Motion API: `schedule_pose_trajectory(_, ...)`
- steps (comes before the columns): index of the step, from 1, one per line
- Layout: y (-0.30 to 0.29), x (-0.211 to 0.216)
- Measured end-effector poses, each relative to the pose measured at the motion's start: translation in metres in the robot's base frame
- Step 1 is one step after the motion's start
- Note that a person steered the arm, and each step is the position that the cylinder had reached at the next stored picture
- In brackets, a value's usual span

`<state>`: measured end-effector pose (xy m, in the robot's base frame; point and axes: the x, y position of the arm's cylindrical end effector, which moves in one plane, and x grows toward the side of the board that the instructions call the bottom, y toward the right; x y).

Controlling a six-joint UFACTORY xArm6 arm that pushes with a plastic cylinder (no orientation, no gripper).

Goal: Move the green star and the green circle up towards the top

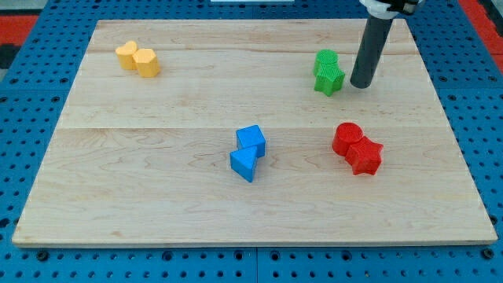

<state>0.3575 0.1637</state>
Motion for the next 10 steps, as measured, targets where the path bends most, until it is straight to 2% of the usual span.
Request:
schedule_pose_trajectory(3,-0.022,0.002)
schedule_pose_trajectory(10,-0.056,-0.089)
